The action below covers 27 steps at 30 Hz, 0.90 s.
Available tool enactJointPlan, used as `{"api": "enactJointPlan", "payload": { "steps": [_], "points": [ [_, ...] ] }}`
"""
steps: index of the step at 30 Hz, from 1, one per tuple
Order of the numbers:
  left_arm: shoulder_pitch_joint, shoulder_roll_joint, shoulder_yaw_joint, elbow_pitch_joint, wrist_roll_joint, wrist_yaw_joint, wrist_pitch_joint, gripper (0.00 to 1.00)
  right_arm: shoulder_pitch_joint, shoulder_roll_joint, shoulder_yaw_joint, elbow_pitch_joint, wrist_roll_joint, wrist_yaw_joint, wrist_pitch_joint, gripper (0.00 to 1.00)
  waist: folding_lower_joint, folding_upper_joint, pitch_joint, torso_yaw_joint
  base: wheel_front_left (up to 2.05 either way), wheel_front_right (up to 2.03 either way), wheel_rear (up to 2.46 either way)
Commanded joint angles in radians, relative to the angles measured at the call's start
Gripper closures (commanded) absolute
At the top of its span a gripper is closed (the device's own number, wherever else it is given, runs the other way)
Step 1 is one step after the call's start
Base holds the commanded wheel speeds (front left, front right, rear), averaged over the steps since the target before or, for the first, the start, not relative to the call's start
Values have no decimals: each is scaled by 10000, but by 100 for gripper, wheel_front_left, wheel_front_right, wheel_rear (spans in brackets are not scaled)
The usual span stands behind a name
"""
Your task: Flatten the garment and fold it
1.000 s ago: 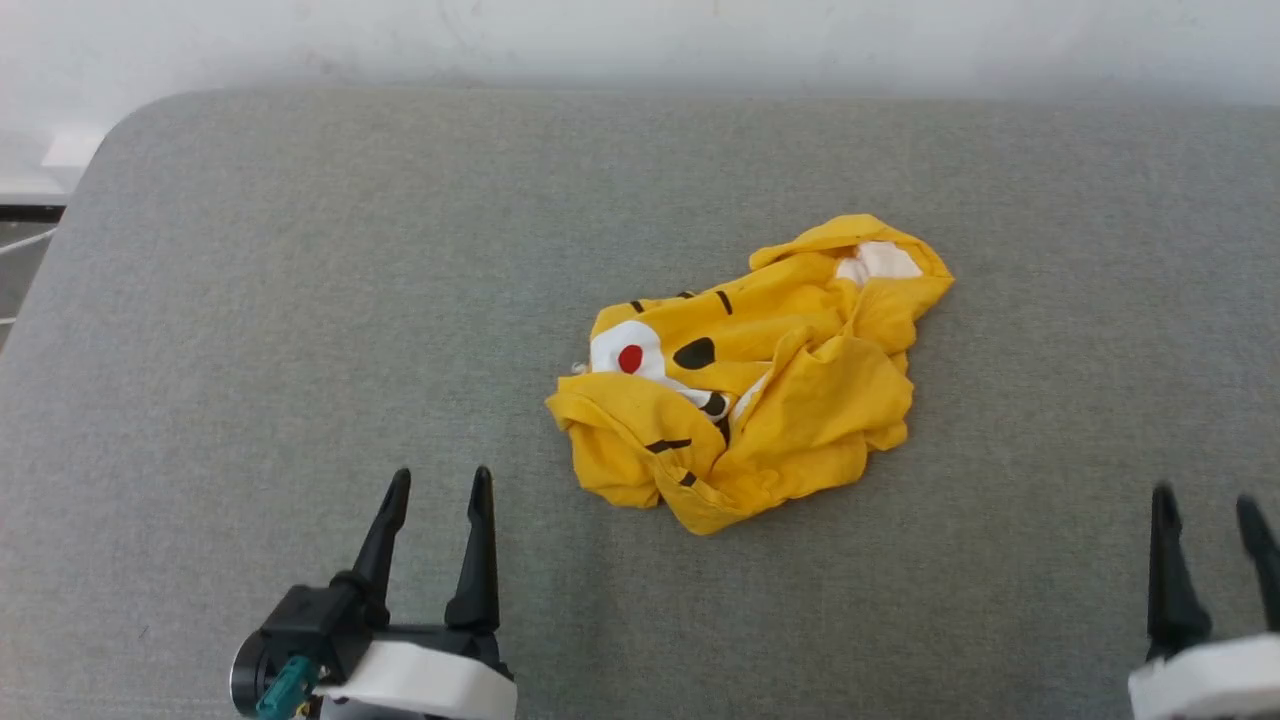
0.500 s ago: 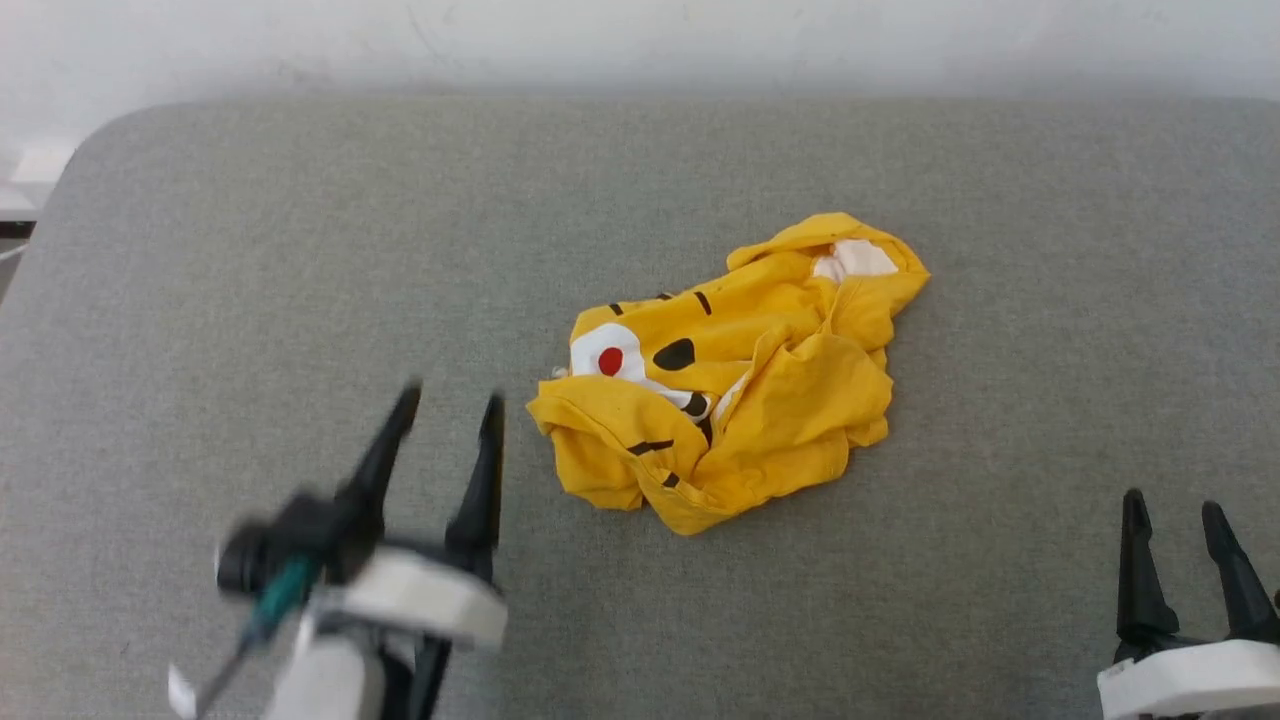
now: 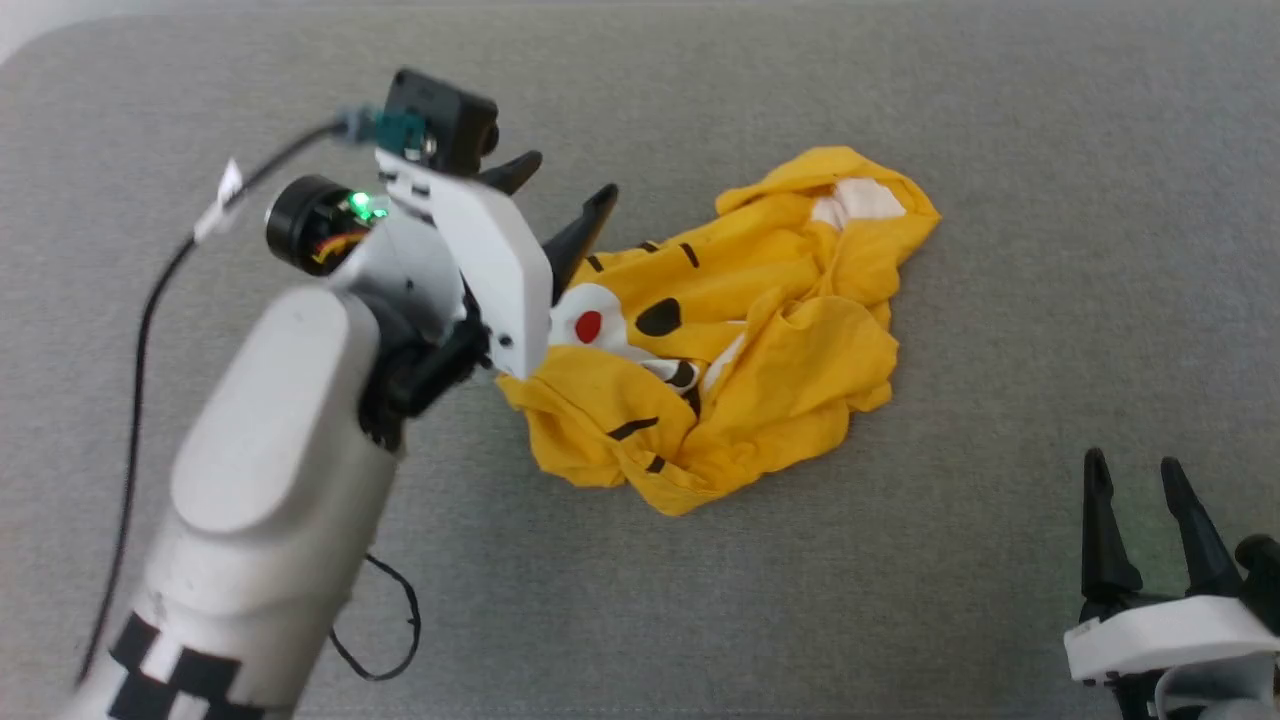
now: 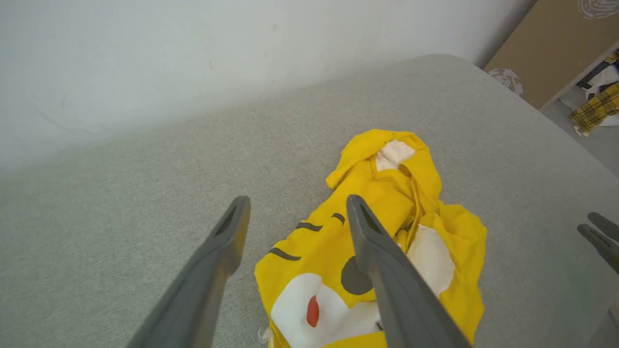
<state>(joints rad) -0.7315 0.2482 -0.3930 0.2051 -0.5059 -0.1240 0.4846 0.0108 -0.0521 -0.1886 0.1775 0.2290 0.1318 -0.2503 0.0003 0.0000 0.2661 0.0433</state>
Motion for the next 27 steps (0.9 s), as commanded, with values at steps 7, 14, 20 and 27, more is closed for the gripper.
{"api": "enactJointPlan", "payload": {
  "steps": [7, 14, 20, 27],
  "points": [
    [-678, 851, -489, 874, -1493, -36, 3407, 0, -469, 18, 90, 185, 123, -11, -106, 0, -3, 0, 829, -1051, 0, 0, 0],
    [-582, 1617, -640, 946, -1010, 171, 3828, 0, -715, 18, 185, 94, 273, -11, -112, 0, -3, 0, 1301, -1605, 0, 0, 0],
    [-192, 1741, -725, 1285, -1074, 328, 4098, 0, -794, 18, 183, 57, 329, -11, -113, 0, -3, 0, 1441, -1770, 0, 0, 0],
    [-204, 1539, -533, 857, -1649, 190, 3777, 100, -854, 18, -14, 64, 217, -11, -113, 0, -3, 0, 1332, -1591, 0, 0, 0]
  ]
}}
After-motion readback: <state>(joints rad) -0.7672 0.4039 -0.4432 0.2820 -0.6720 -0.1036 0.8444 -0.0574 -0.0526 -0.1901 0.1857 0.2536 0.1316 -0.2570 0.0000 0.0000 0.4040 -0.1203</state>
